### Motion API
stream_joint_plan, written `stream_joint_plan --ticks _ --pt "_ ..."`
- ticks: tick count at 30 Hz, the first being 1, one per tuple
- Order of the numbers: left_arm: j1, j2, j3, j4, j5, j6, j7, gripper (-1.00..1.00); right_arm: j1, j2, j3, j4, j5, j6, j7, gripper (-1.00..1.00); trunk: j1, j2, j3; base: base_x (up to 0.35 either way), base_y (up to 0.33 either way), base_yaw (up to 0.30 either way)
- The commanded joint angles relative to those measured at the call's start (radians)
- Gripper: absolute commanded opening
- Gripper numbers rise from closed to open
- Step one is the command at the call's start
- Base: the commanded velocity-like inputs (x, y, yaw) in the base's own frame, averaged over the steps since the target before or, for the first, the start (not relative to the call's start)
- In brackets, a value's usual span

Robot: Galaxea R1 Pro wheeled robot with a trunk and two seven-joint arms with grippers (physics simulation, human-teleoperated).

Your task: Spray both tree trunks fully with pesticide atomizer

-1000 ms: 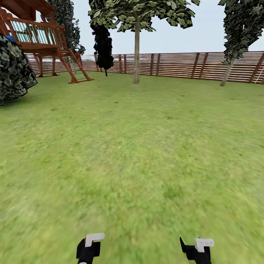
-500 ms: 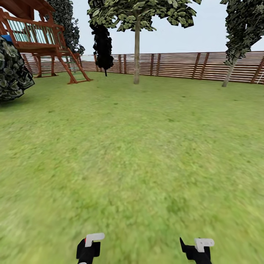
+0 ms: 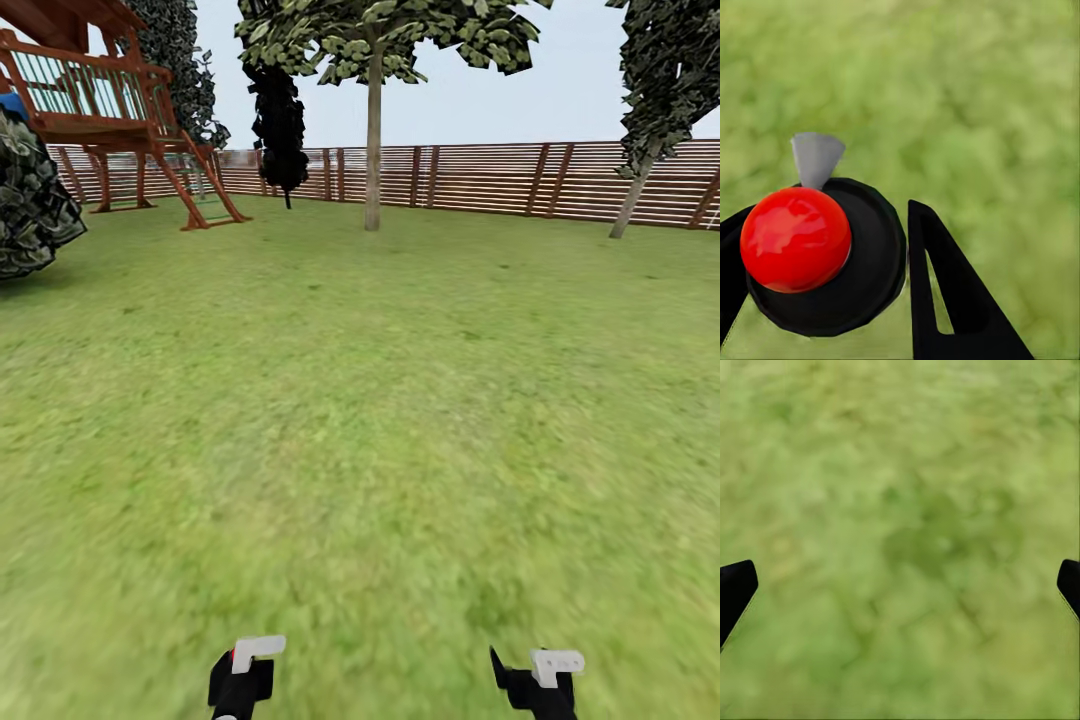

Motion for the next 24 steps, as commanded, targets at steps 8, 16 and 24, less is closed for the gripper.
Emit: stream_joint_plan --ticks 8,16,24 --pt "0.000 0.000 0.000 0.000 0.000 0.000 0.001 -1.00 0.000 0.000 0.000 0.000 0.000 0.000 0.000 1.00 0.000 0.000 0.000 0.339 0.000 0.000" --pt "0.000 0.000 0.000 0.000 0.000 0.000 0.001 -1.00 0.000 0.000 0.000 0.000 0.000 0.000 0.000 1.00 0.000 0.000 0.000 0.339 0.000 0.000" --pt "0.000 0.000 0.000 0.000 0.000 0.000 0.000 -1.00 0.000 0.000 0.000 0.000 0.000 0.000 0.000 1.00 0.000 0.000 0.000 0.339 0.000 0.000"
